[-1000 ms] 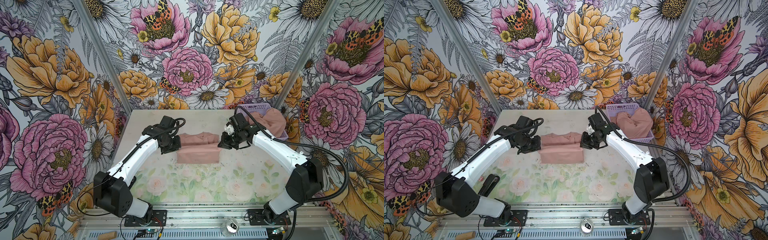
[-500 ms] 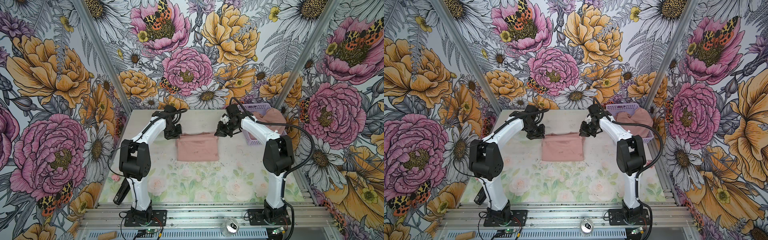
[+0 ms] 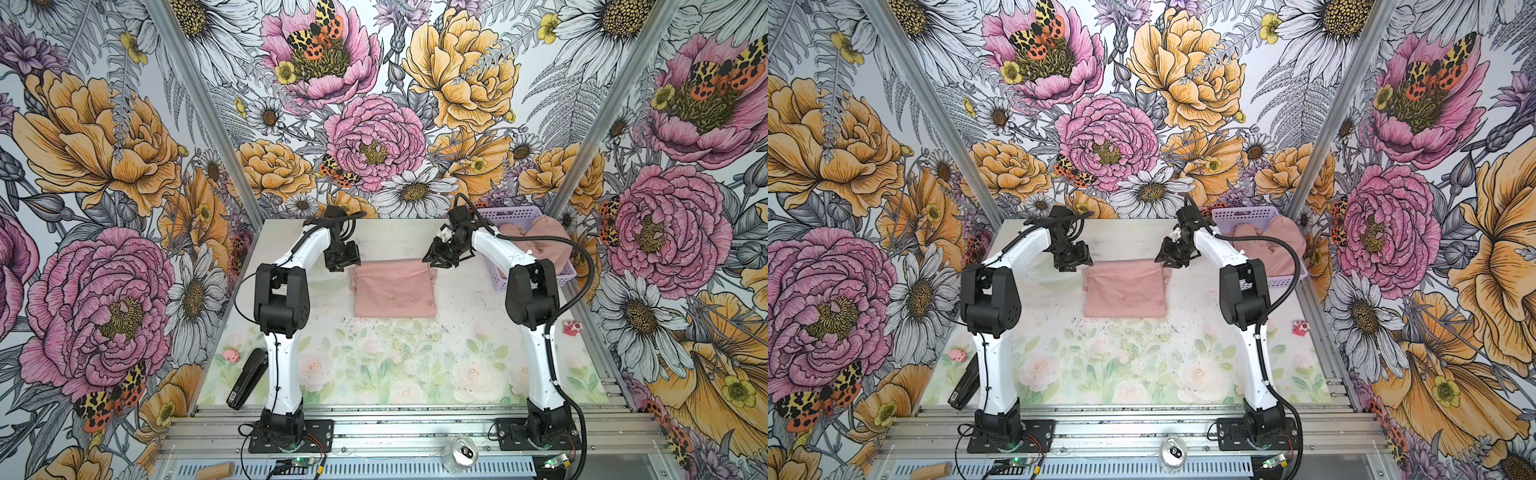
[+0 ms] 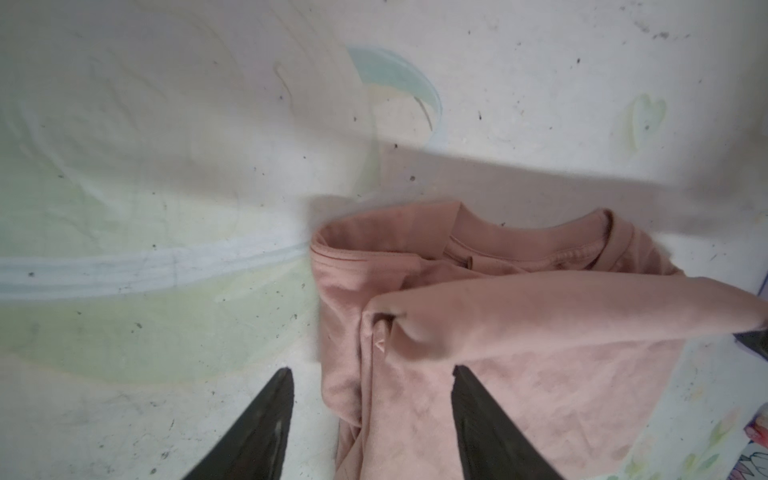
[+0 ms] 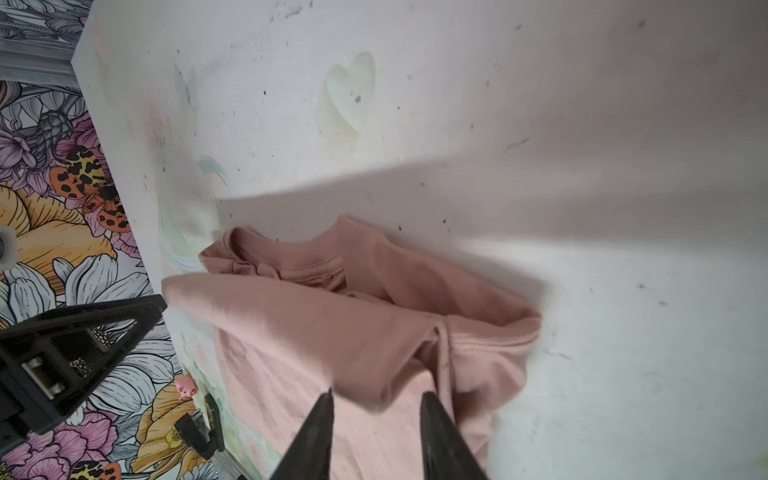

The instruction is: Fold and stack the mixed laundry pile

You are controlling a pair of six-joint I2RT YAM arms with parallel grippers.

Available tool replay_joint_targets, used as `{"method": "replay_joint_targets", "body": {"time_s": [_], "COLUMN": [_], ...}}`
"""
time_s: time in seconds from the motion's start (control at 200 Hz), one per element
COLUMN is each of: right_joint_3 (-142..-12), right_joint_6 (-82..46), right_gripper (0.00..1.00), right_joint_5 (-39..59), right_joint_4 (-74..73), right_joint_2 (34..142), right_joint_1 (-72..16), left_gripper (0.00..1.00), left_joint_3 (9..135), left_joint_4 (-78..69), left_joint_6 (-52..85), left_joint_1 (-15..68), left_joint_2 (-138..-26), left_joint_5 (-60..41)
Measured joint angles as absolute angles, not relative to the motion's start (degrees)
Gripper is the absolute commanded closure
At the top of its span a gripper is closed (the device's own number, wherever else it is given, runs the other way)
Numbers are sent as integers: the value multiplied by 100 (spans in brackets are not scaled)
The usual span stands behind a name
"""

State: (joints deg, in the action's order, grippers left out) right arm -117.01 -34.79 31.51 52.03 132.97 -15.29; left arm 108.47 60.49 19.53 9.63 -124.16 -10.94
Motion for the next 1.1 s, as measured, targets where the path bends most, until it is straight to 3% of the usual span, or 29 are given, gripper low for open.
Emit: {"method": "replay_joint_targets", "body": {"time_s": [0.385,0.871,0.981,1.101], "right_joint_3": [-10193,-10499,-10440,-10228], "right_joint_6": [-3483,-3218,-3203,-3203], "right_gripper": [58,57,57,53], "right_joint_5": [2978,2296,2226,2180], "right_joint_4": [4871,4545,4517,4427], "right_joint_2": [12053,12879,12940,12776], "right_joint_1": [-1861,-2215,-2215,-2215], "left_gripper": [36,36,33,22], "left_joint_3": [10082,10084,10084,10103], "left_joint_4": [5870,5293,5266,5245], "left_joint_6": [2110,2392,2410,2502], "left_joint_1": [1518,1968,1986,2110], "left_joint_2": [-11762,-12549,-12613,-12558], "left_joint_5": [-1066,-792,-711,-589]}}
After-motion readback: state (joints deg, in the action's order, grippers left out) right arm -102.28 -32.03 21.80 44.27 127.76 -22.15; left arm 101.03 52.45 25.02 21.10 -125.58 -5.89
